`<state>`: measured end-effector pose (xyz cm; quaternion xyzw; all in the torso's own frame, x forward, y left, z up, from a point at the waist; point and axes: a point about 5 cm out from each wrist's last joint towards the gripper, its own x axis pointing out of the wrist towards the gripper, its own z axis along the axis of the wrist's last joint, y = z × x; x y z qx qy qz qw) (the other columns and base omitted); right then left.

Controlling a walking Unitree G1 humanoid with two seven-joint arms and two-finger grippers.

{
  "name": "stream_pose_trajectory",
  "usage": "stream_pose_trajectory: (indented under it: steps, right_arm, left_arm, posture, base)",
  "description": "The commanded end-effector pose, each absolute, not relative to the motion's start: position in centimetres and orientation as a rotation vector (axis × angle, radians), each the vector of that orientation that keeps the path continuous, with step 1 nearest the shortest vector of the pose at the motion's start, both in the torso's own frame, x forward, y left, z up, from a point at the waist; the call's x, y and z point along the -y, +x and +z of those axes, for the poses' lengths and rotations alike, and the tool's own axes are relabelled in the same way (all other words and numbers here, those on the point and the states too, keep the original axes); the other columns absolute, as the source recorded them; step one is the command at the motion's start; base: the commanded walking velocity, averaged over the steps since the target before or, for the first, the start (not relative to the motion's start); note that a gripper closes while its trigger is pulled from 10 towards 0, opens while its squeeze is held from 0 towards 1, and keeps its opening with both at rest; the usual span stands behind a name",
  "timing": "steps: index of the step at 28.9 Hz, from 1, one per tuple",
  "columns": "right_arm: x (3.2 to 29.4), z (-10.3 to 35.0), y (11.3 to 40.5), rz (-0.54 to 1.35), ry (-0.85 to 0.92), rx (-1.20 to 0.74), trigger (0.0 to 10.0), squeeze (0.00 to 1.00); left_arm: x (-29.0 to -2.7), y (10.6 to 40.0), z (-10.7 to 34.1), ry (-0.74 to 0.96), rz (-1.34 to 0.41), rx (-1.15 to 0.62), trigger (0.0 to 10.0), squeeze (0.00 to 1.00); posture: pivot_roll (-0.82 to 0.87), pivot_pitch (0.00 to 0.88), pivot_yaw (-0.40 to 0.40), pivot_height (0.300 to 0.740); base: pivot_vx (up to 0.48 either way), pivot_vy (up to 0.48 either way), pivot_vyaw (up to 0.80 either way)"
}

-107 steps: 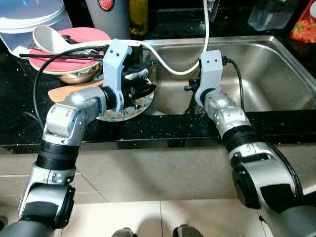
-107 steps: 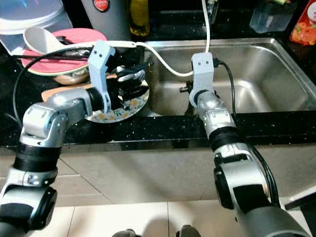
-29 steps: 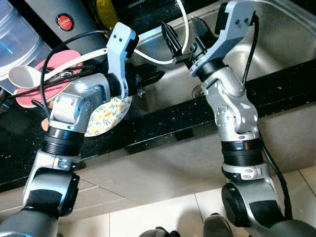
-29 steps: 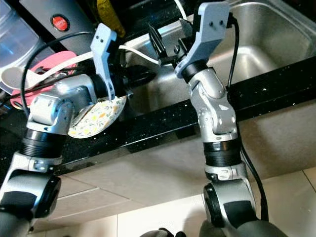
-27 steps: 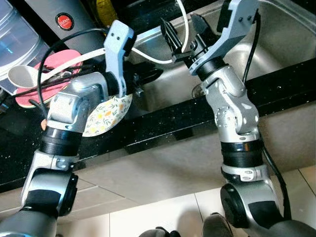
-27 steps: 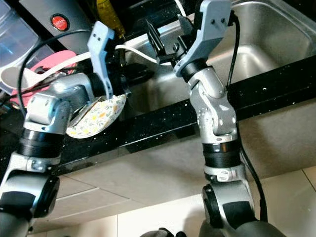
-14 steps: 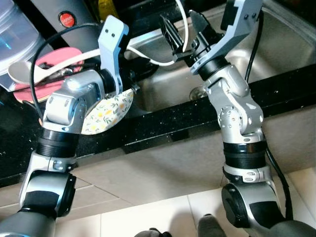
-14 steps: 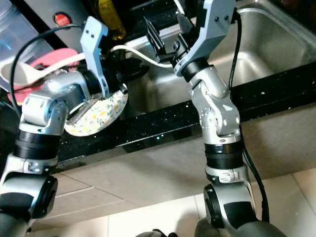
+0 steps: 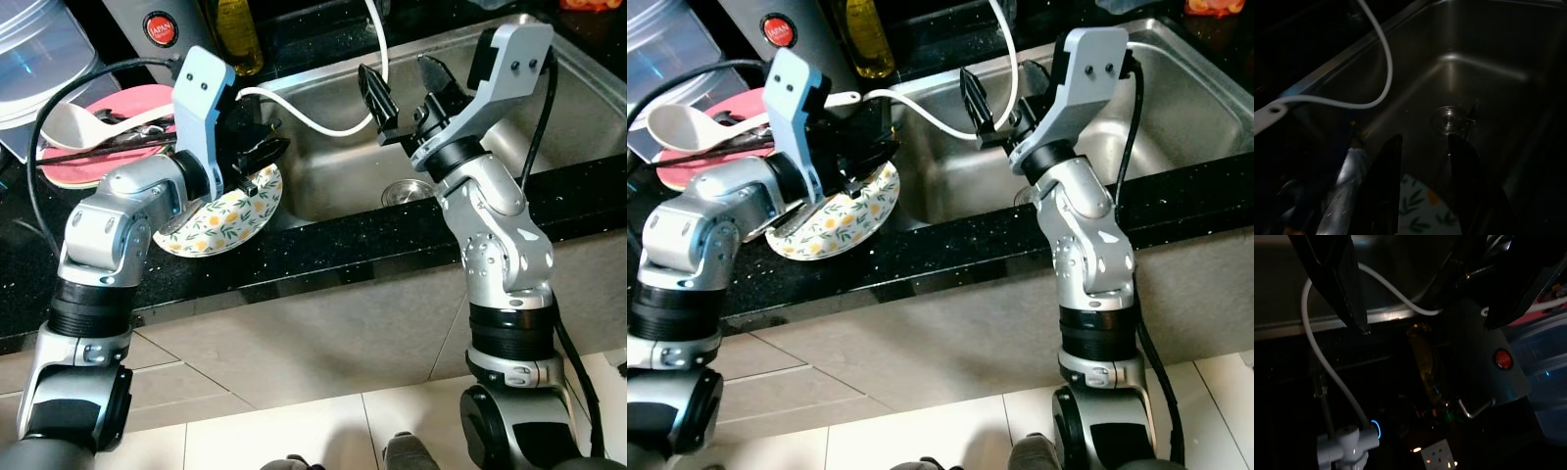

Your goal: Kitchen organization

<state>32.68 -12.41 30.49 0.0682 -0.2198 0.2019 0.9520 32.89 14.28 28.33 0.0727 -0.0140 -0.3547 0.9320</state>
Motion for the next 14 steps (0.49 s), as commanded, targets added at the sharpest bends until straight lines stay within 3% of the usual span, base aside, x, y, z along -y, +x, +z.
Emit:
stream_pose_trajectory:
  steps: [1, 14]
  right_arm:
    - [12.0, 30.2, 32.6, 0.421, 0.138, 0.429, 10.0, 0.0]
    - [13.5, 30.4, 30.8, 0.419, 0.157, 0.508, 10.0, 0.0]
  left_arm:
    - [-15.2, 32.8, 28.1, 0.159, -0.685, 0.009, 10.0, 0.0]
    - [-15.4, 32.5, 26.7, 0.149, -0.631, 0.003, 10.0, 0.0]
  posture:
    - [-0.04, 0.117, 0.168, 0.74]
    - [-0.03, 0.034, 0.127, 0.74]
  base:
    - [0.0, 0.0, 0.0]
    - [0.0, 0.0, 0.0]
